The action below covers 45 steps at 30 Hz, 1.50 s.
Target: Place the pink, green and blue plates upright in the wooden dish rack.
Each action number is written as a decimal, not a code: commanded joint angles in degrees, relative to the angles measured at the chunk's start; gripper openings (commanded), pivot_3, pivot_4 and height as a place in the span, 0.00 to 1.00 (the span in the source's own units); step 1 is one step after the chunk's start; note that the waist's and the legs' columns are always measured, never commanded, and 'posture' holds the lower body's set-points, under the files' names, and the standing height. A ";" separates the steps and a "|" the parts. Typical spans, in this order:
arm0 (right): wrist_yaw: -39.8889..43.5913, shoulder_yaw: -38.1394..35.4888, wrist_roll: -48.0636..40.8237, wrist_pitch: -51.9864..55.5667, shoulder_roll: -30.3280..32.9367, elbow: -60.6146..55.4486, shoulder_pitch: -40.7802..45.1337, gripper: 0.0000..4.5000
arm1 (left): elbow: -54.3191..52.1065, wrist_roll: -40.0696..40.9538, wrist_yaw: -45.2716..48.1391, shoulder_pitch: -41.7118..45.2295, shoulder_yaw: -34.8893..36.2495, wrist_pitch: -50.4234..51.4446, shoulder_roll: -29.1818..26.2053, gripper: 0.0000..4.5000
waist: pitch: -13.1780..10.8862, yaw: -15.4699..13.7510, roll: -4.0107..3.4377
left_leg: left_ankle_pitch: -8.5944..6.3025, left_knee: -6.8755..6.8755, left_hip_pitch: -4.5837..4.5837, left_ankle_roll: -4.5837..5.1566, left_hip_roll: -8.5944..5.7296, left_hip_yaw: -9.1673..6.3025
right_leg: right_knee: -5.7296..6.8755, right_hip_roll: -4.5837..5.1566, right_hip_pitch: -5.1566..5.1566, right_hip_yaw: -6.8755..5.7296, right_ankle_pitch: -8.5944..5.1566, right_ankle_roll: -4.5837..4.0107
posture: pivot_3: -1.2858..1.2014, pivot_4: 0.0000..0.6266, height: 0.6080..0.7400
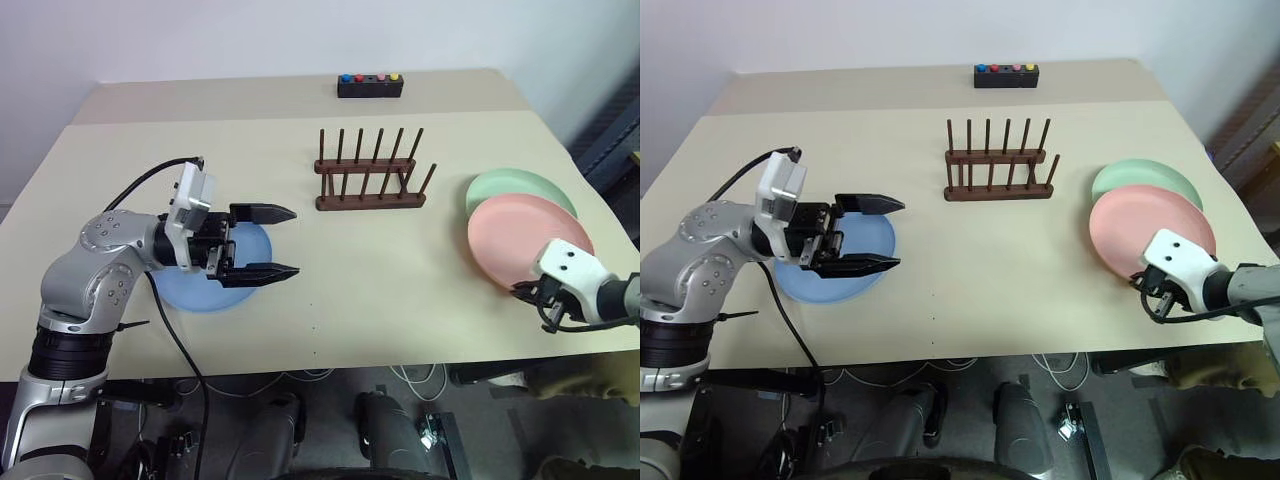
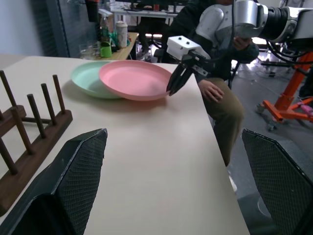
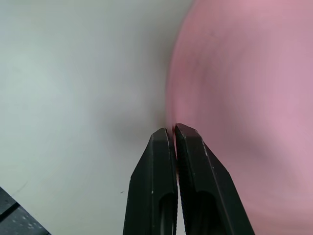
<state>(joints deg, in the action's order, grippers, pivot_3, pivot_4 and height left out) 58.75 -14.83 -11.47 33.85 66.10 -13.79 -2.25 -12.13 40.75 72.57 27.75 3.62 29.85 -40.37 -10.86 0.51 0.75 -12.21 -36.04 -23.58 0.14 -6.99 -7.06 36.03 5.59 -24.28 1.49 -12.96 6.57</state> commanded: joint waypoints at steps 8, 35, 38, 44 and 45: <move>1.46 -3.76 -10.82 4.69 1.16 3.82 25.54 0.01 | -0.18 1.89 -0.62 1.08 2.02 -0.16 -0.45 1.00 | -0.05 0.11 -0.06 | 0.00 0.04 -0.02 0.00 0.01 0.01 | -0.01 0.00 -0.04 0.01 0.00 0.00 | 0.52 0.24 1.00; -1.97 -11.45 -33.08 17.83 -28.62 59.85 70.23 0.01 | -10.90 7.85 -11.73 -7.03 10.92 4.93 -3.62 1.00 | -0.13 0.69 -0.06 | -0.02 0.13 -0.18 0.03 -0.01 0.16 | 0.03 -0.07 -0.35 0.04 0.05 -0.05 | 0.52 0.24 1.00; -0.59 -10.53 -32.65 18.04 -28.60 59.31 70.51 0.01 | -11.14 8.01 -12.14 -7.42 10.83 4.81 -3.84 1.00 | -0.14 0.57 -0.06 | -0.02 0.11 -0.18 0.03 -0.01 0.17 | 0.06 -0.06 -0.35 0.05 0.06 -0.05 | 0.52 0.24 1.00; 1.00 -8.64 -30.78 17.43 -28.24 59.00 69.41 0.01 | -11.21 8.15 -12.44 -7.48 10.12 4.42 -3.92 1.00 | -0.14 0.45 -0.06 | -0.02 0.11 -0.18 0.03 -0.02 0.18 | 0.05 -0.06 -0.35 0.05 0.06 -0.05 | 0.52 0.24 1.00; 1.13 -8.07 -30.45 17.49 -28.32 58.00 69.14 0.01 | -11.12 7.97 -12.42 -7.37 9.94 4.38 -4.02 1.00 | -0.14 0.46 -0.06 | -0.02 0.11 -0.18 0.03 -0.02 0.18 | 0.05 -0.06 -0.35 0.05 0.06 -0.05 | 0.52 0.24 1.00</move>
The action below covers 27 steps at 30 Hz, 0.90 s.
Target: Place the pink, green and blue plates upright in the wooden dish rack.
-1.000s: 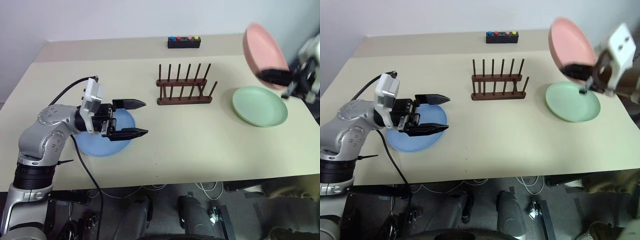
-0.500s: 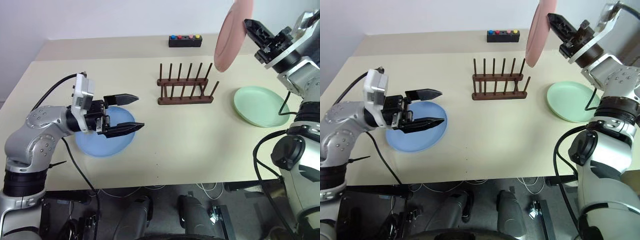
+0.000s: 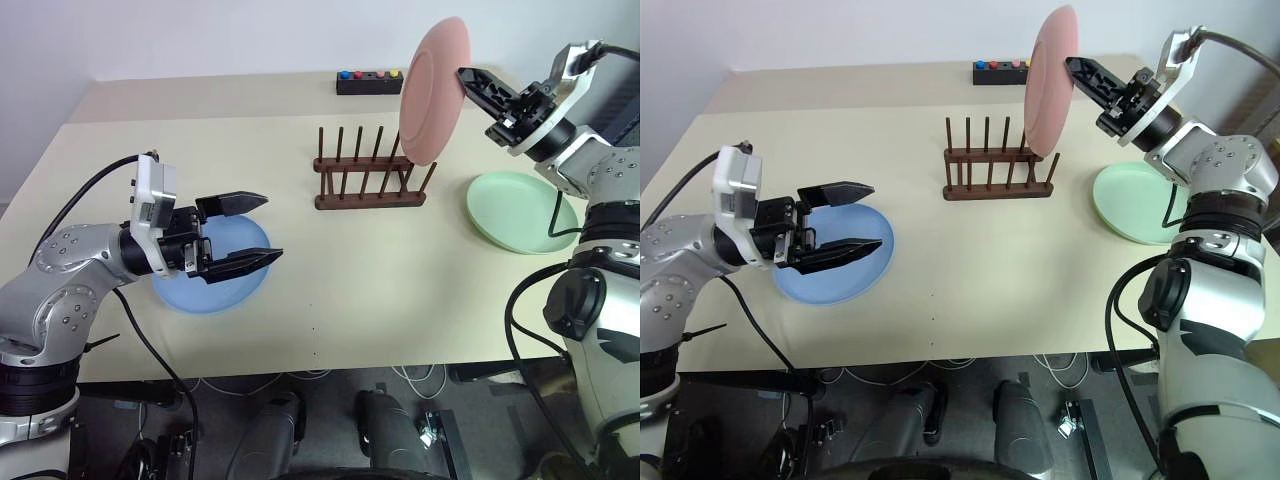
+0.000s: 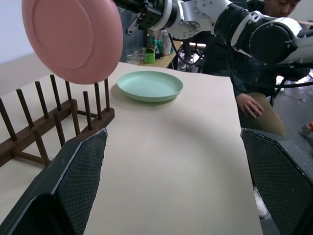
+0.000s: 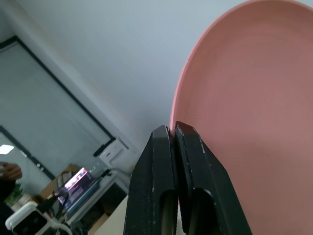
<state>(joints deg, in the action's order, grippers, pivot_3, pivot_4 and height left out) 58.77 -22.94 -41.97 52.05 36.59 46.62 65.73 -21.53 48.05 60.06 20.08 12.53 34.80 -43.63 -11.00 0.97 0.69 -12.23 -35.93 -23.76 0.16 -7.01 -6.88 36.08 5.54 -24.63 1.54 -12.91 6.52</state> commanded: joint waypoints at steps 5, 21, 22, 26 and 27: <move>0.31 0.27 0.85 -1.12 0.82 -3.76 0.09 0.01 | -1.67 0.44 0.06 0.69 0.47 -0.48 -0.92 1.00 | 0.00 0.11 0.00 | 0.00 0.01 0.00 0.00 0.00 0.00 | 0.01 0.00 -0.02 0.01 0.00 0.00 | 0.52 0.24 1.00; -3.66 -2.61 1.37 -3.34 -2.93 4.52 0.07 0.29 | -1.84 0.52 -1.00 0.92 0.48 -0.25 -0.92 1.00 | 0.00 0.11 0.00 | 0.00 0.01 0.00 0.00 0.01 0.02 | 0.01 -0.01 -0.02 0.03 0.00 0.00 | 0.52 0.24 1.00; -3.82 -2.26 1.85 -3.93 -2.97 4.16 0.02 0.39 | -2.05 0.65 -1.15 0.68 0.70 -0.14 -1.00 1.00 | 0.00 0.11 0.00 | 0.00 0.01 0.00 0.00 0.01 0.03 | 0.01 -0.01 -0.02 0.04 0.00 0.00 | 0.52 0.24 1.00; -3.50 -0.96 3.40 -6.85 -2.46 1.18 0.32 0.82 | -2.72 1.12 -1.39 -0.11 1.20 0.12 -1.29 1.00 | 0.00 0.10 0.00 | 0.00 0.01 0.00 0.00 0.01 0.03 | 0.01 -0.01 -0.02 0.03 0.00 0.00 | 0.52 0.24 1.00; -3.11 -0.43 4.05 -8.39 -2.29 0.25 0.25 0.93 | -2.82 1.23 -1.45 -0.25 1.27 0.15 -1.31 1.00 | 0.00 0.10 0.00 | 0.00 0.01 0.00 0.00 0.01 0.03 | 0.01 -0.01 -0.02 0.04 0.00 0.00 | 0.52 0.24 1.00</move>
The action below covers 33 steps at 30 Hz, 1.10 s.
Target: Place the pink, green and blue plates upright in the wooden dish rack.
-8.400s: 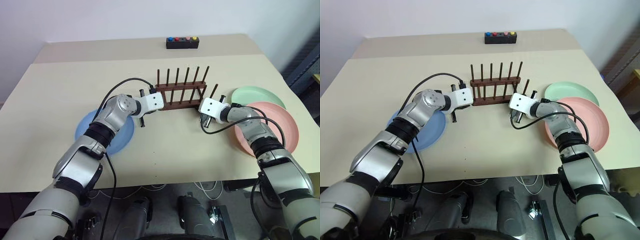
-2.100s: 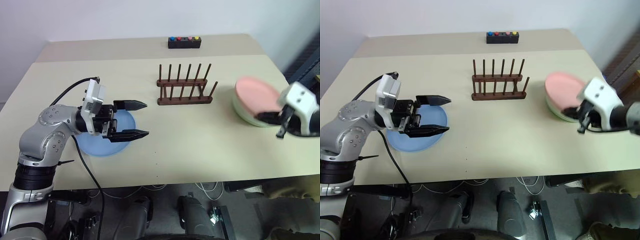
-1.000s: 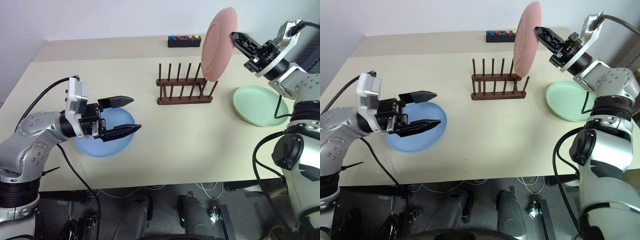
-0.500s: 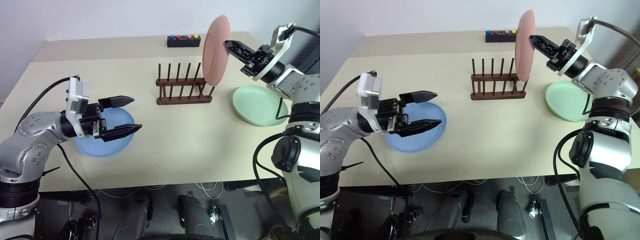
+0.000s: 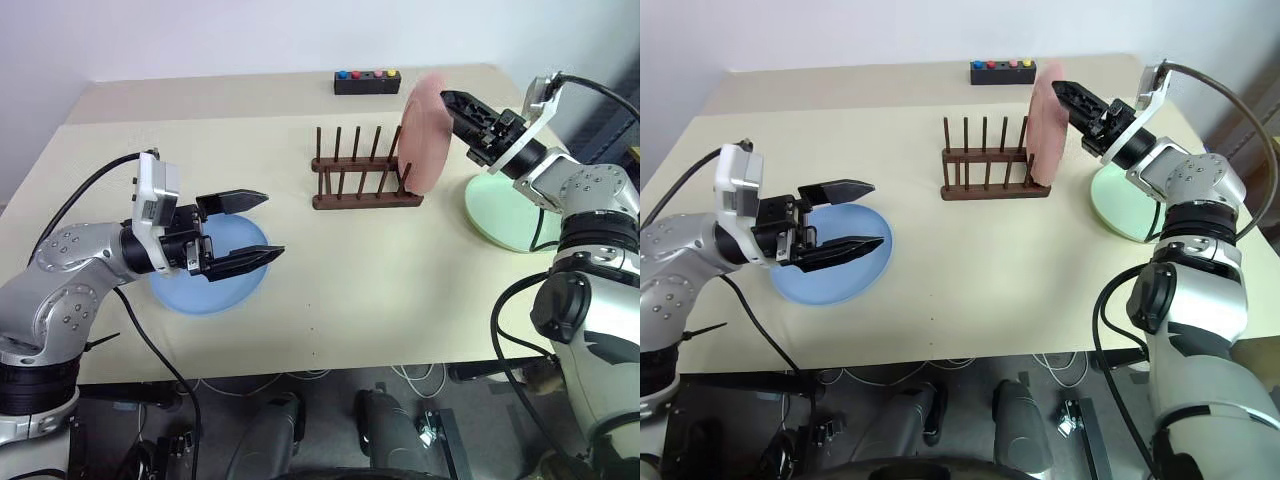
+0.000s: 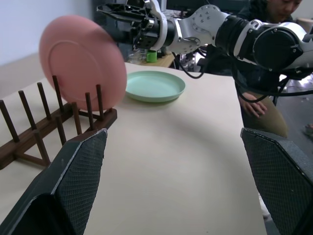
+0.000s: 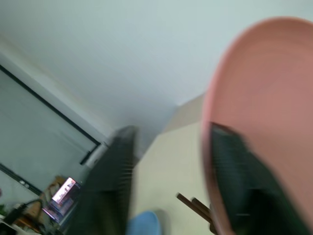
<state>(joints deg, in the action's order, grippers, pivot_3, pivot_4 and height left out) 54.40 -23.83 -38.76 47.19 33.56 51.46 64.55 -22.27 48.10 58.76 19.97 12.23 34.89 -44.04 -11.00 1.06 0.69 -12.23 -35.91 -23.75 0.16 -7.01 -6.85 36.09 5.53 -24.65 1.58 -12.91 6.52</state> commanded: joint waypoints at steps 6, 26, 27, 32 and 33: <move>1.74 4.96 7.53 -15.05 2.29 -9.78 -0.34 0.93 | -1.80 1.20 -0.22 0.18 1.05 -0.05 -0.74 1.00 | 0.00 0.00 0.00 | 0.00 0.00 0.00 0.00 0.00 0.01 | 0.00 -0.01 -0.01 0.00 0.00 0.00 | 0.52 0.24 1.00; 4.90 22.19 30.41 -25.30 20.97 -28.23 -24.07 0.93 | -0.02 0.21 3.03 2.26 -1.74 -0.73 -0.50 1.00 | -0.01 -0.06 -0.32 | -0.02 -0.04 0.12 0.03 0.04 0.26 | 0.07 0.03 -0.02 0.27 0.00 0.01 | 0.52 0.24 1.00; 4.75 23.60 32.06 -25.52 21.80 -28.27 -25.23 0.93 | 0.28 0.03 3.31 2.59 -2.03 -0.91 -0.46 1.00 | 0.02 -0.14 -0.26 | -0.02 -0.03 0.13 0.03 0.07 0.25 | 0.03 0.00 0.02 0.22 -0.01 0.01 | 0.52 0.24 1.00; 4.75 27.40 35.93 -23.90 22.55 -28.76 -27.83 0.93 | 0.83 -0.52 4.09 3.22 -2.83 -1.24 -0.38 1.00 | 0.05 -0.12 -0.18 | -0.04 -0.05 0.18 0.05 0.07 0.27 | 0.00 0.03 0.11 0.23 -0.01 0.01 | 0.52 0.24 1.00; 4.50 28.03 36.75 -24.07 22.64 -28.30 -27.77 0.93 | 0.84 -0.61 4.18 3.29 -2.93 -1.23 -0.39 1.00 | 0.03 -0.08 -0.23 | -0.04 -0.05 0.18 0.05 0.07 0.28 | 0.01 0.03 0.10 0.24 -0.01 0.00 | 0.52 0.24 1.00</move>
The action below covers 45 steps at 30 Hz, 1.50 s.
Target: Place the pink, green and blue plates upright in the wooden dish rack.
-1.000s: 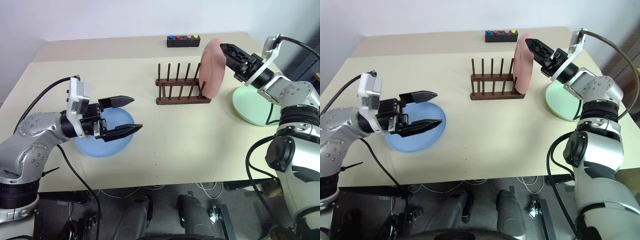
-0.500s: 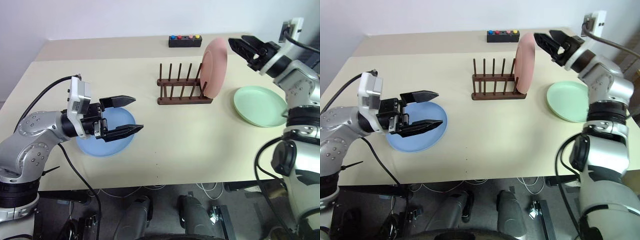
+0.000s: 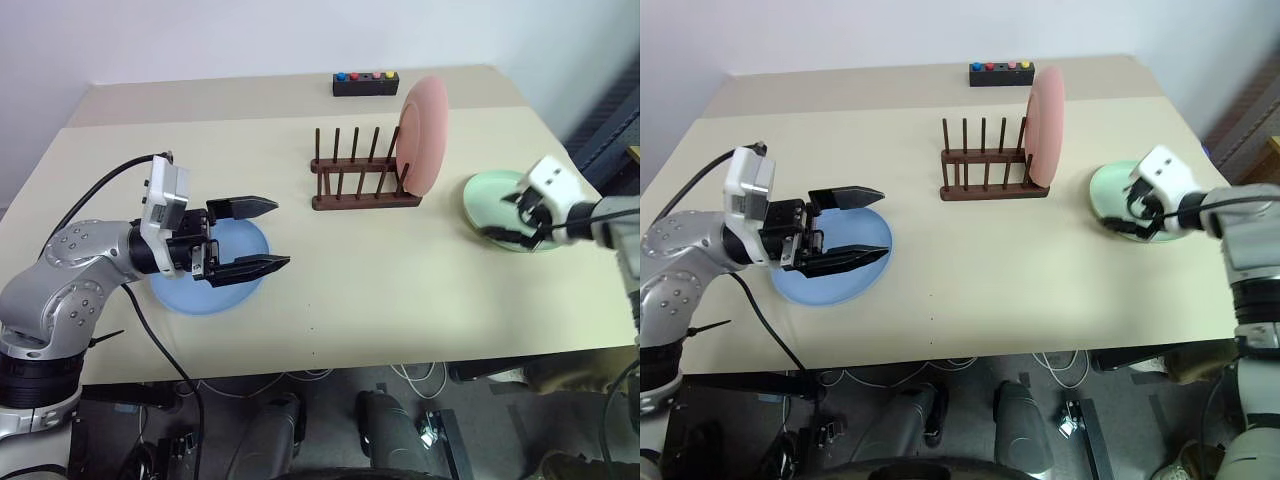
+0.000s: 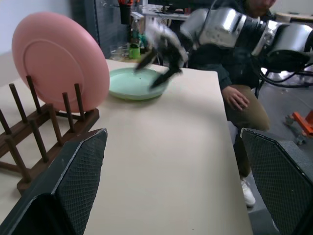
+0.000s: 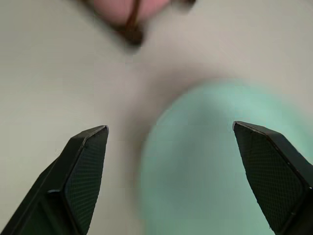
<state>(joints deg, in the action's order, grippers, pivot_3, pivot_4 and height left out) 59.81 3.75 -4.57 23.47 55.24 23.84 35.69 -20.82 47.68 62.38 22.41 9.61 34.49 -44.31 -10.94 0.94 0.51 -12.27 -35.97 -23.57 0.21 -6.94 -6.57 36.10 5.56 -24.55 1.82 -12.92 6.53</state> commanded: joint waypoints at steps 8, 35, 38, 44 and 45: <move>-3.16 1.72 4.83 -0.66 -2.75 6.07 4.17 0.53 | -1.88 0.27 1.00 -0.69 0.56 -0.42 -0.85 1.00 | -0.01 -0.11 -0.03 | 0.00 0.00 0.01 0.00 0.00 0.01 | 0.00 -0.02 0.01 0.02 0.00 0.00 | 0.52 0.24 1.00; -20.85 -32.42 -49.72 30.52 -27.57 -5.61 37.88 0.01 | -1.61 0.94 -0.46 -1.76 2.78 -0.35 -1.04 1.00 | -0.07 1.10 -0.05 | 0.03 0.30 0.04 -0.05 0.08 -0.01 | 0.02 -0.08 -0.15 0.13 0.02 -0.03 | 0.52 0.24 1.00; -26.13 -35.63 -57.59 35.42 -30.93 -7.97 37.24 0.01 | -2.17 1.30 -0.89 -2.35 3.19 -0.22 -1.12 1.00 | -0.06 1.05 -0.05 | 0.03 0.32 0.04 -0.06 0.10 0.00 | 0.01 -0.08 -0.16 0.13 0.02 -0.03 | 0.52 0.24 1.00; -29.87 -31.39 -57.88 37.13 -34.54 -12.03 30.03 0.01 | -3.17 1.77 -1.96 -3.23 3.71 0.08 -1.22 1.00 | -0.04 1.03 -0.04 | 0.03 0.29 0.04 -0.05 0.09 0.01 | 0.01 -0.07 -0.14 0.13 0.03 -0.03 | 0.52 0.24 1.00; -30.05 -30.88 -57.63 36.85 -34.86 -12.10 28.86 0.01 | -3.24 1.77 -2.38 -3.39 3.98 0.18 -1.20 1.00 | -0.04 1.03 -0.04 | 0.03 0.28 0.04 -0.05 0.09 0.02 | 0.01 -0.07 -0.14 0.13 0.03 -0.03 | 0.52 0.24 1.00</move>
<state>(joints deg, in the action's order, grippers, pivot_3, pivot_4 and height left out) 29.98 -27.57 -62.31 61.16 20.63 14.19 64.64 -22.58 48.31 60.67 19.08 11.71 34.64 -44.82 -10.98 1.97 0.47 -12.24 -35.68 -23.53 0.16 -6.85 -6.55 36.12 5.49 -24.69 1.95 -12.89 6.50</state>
